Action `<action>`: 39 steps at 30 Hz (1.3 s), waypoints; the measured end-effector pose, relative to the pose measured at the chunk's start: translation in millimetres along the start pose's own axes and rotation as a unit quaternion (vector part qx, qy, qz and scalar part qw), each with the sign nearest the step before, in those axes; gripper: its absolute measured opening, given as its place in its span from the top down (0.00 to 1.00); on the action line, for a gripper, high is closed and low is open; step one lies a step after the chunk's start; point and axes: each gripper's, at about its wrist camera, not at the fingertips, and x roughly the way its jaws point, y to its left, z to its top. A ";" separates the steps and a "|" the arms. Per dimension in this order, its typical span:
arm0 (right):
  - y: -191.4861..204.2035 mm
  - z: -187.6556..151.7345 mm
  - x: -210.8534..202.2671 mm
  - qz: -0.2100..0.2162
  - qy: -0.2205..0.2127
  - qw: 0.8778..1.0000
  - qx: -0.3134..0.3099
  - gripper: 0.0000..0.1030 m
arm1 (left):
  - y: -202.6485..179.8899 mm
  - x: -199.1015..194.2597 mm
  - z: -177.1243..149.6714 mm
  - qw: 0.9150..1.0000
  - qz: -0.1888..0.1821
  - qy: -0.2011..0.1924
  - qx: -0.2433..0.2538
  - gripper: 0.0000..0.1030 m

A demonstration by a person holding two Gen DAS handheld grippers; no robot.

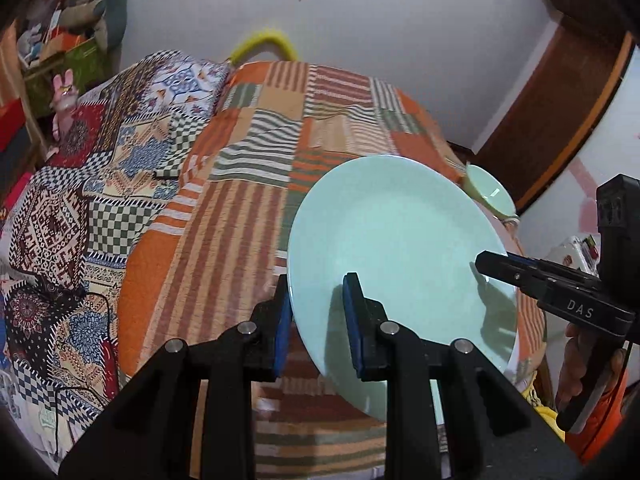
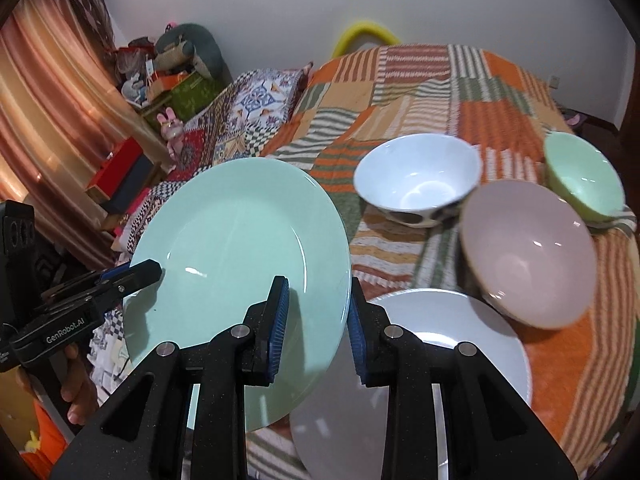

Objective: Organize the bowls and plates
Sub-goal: 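Carry the mint-green plate over the white plate and lower it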

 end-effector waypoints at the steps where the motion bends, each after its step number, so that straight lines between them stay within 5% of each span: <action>1: -1.0 -2.9 -6.0 -0.003 -0.004 1.000 0.001 0.75 | -7.0 -1.8 -2.3 1.000 -0.004 -0.001 0.004 0.77; 16: -48.8 -52.9 -44.2 -0.030 -0.015 0.998 0.047 0.74 | -69.1 26.2 -35.5 0.998 -0.021 0.043 0.043 0.77; 39: -94.6 -98.3 -29.7 -0.061 0.029 0.990 0.124 0.73 | -99.9 98.6 -60.6 0.990 -0.016 0.116 0.075 0.76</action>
